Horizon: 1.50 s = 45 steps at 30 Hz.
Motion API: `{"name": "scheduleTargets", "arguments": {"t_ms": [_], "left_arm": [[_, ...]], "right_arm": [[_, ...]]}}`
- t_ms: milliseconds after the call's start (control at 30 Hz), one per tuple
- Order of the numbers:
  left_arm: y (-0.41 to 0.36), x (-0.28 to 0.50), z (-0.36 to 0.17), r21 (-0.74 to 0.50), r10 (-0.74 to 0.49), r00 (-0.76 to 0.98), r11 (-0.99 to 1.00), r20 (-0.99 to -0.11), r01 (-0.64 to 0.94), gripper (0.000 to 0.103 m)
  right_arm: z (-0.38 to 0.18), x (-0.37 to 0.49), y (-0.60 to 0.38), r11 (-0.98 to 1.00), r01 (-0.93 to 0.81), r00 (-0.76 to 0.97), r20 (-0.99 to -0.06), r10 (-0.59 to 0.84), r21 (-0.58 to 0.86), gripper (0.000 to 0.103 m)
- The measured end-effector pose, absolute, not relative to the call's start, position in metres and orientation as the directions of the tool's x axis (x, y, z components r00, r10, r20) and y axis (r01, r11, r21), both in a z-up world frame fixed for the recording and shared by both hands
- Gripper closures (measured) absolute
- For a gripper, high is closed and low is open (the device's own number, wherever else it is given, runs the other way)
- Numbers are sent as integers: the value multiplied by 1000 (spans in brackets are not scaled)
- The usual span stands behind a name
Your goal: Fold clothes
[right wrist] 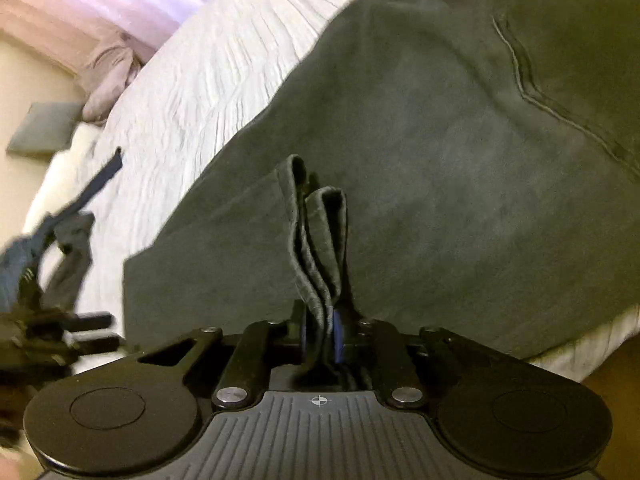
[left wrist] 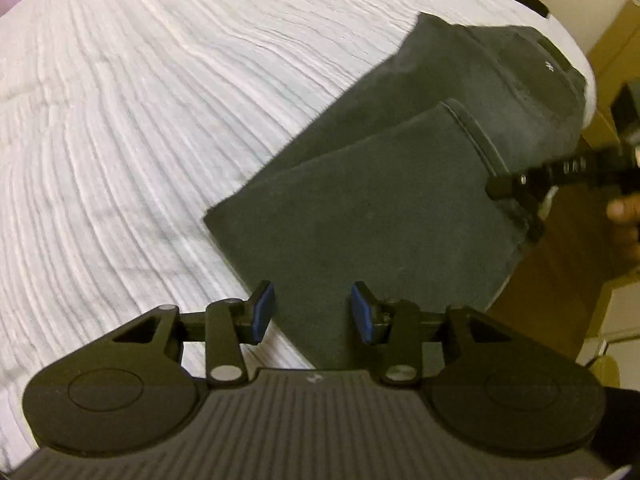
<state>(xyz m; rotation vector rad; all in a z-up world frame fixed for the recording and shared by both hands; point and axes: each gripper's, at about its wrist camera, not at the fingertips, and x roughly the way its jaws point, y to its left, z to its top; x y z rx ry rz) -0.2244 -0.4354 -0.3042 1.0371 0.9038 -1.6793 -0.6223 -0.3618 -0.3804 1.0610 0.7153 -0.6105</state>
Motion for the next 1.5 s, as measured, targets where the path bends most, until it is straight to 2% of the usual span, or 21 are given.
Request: {"name": "scheduleTargets", "arguments": {"t_ms": [200, 367, 400, 433, 467, 500, 667, 733, 800, 933, 967, 1000, 1033, 1067, 1233, 1267, 1300, 1367, 1433, 1500], "left_arm": [[-445, -252, -311, -143, -314, -258, -345, -914, 928, 66], [-457, -268, -319, -137, -290, -254, -371, -923, 919, 66], [-459, -270, -319, -132, -290, -253, -380, -923, 916, 66], [-461, -270, -320, -127, -291, -251, -386, -923, 914, 65], [-463, -270, -321, -122, -292, -249, -392, -924, 912, 65], [-466, -271, -322, -117, -293, -247, -398, -924, 910, 65], [-482, -271, -335, -108, -267, -229, -403, -936, 909, 65], [-490, -275, -342, -92, -239, -207, -416, -949, 905, 66], [-494, -281, -349, -70, -207, -178, -444, -962, 893, 66], [-502, -287, -342, -47, -178, -146, -468, -973, 883, 65], [-503, -287, -337, -39, -185, -141, -467, -972, 883, 65], [-503, -286, -330, -24, -203, -134, -469, -970, 883, 65], [-503, -284, -323, -14, -218, -131, -469, -967, 883, 65], [-503, -281, -316, -4, -231, -127, -468, -965, 884, 65], [-507, -261, -316, 101, -234, -19, -489, -972, 866, 64], [-506, -259, -317, 127, -233, 2, -523, -972, 843, 64], [-504, -258, -319, 152, -234, 21, -558, -972, 816, 64], [-497, -255, -319, 198, -257, 35, -644, -966, 739, 64], [-482, -253, -315, 259, -317, 15, -747, -948, 612, 62], [-457, -253, -315, 342, -392, -43, -848, -919, 404, 57]], "right_arm": [[-331, -642, -395, 427, 760, 611, -762, -215, 490, 93], [-379, -657, -412, 365, 799, 544, -833, -101, 478, 91], [-376, -665, -410, 344, 800, 559, -819, -130, 491, 73], [-368, -674, -406, 317, 814, 557, -810, -186, 487, 63], [-360, -684, -402, 289, 825, 554, -797, -241, 486, 39], [-352, -695, -396, 260, 830, 555, -779, -291, 494, 28], [-341, -722, -356, 187, 810, 585, -743, -326, 556, 28], [-338, -715, -342, 252, 770, 638, -709, -299, 587, 29], [-339, -692, -338, 307, 723, 689, -675, -262, 619, 42], [-365, -660, -351, 359, 672, 727, -668, -156, 648, 42], [-372, -664, -356, 348, 685, 715, -683, -151, 640, 47], [-380, -668, -361, 337, 697, 702, -697, -145, 633, 69], [-387, -672, -365, 326, 709, 690, -710, -139, 625, 79], [-392, -677, -369, 319, 719, 680, -721, -137, 617, 83], [-367, -693, -357, 365, 722, 668, -729, -147, 588, 83], [-364, -693, -354, 366, 727, 660, -738, -142, 580, 80], [-359, -693, -350, 372, 735, 648, -748, -143, 566, 59], [-348, -690, -340, 401, 730, 649, -745, -155, 553, 29], [-334, -694, -327, 450, 709, 662, -732, -160, 543, 29], [-328, -675, -310, 512, 695, 656, -737, -162, 505, 29]]}}
